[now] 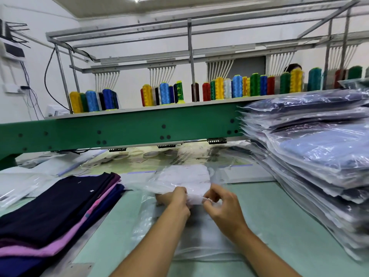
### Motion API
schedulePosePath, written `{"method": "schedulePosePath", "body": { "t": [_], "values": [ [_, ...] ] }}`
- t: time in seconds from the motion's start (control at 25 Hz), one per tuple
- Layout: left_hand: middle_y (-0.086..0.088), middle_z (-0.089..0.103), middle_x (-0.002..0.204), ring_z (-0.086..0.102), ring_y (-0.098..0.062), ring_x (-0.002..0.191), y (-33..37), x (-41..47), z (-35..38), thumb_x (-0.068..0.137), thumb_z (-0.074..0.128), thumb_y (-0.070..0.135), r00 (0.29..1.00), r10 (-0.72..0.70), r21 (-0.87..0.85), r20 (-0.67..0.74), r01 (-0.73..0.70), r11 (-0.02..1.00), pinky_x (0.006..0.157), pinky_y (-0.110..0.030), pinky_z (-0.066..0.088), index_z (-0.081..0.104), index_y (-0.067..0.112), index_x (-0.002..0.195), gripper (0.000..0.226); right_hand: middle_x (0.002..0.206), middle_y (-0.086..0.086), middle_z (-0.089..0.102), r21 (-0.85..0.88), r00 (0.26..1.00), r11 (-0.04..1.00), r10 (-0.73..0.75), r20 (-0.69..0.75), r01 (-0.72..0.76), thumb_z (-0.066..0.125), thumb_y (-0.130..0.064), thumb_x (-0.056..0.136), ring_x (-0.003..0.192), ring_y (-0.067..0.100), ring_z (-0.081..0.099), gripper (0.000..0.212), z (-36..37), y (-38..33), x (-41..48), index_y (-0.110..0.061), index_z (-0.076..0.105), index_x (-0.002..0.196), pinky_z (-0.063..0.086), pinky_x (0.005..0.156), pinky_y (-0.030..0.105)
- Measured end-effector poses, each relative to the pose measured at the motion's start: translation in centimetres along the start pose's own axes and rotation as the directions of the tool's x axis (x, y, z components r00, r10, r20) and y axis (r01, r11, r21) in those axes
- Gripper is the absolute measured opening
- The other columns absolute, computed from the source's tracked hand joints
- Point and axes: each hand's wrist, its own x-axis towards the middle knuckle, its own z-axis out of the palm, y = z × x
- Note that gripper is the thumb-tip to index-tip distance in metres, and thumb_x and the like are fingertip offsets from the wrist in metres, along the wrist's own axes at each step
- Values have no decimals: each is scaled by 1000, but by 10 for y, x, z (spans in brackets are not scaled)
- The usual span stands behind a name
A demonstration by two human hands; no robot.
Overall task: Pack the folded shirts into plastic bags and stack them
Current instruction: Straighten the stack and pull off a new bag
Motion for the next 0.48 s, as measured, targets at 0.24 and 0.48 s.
{"method": "schedulePosePath", "body": {
  "t": [0.24,0.48],
  "values": [
    [-18,67,124,69,-40,100,36,23,0,84,39,-8,992,125,57,-12,-124,991,79,-43,58,49,14,137,59,84,-14,58,-18,974,1000,15,-227,-20,54,-18,81,88,9,54,8,-3,-7,9,-24,59,82,45,75,27],
    [-13,69,110,67,-32,87,88,23,8,83,39,-8,977,98,115,187,-121,986,83,-45,59,57,2,128,49,107,-2,58,-143,903,905,363,-231,-400,58,-24,90,106,22,55,11,-13,11,51,-24,60,101,45,89,37]
  ]
}}
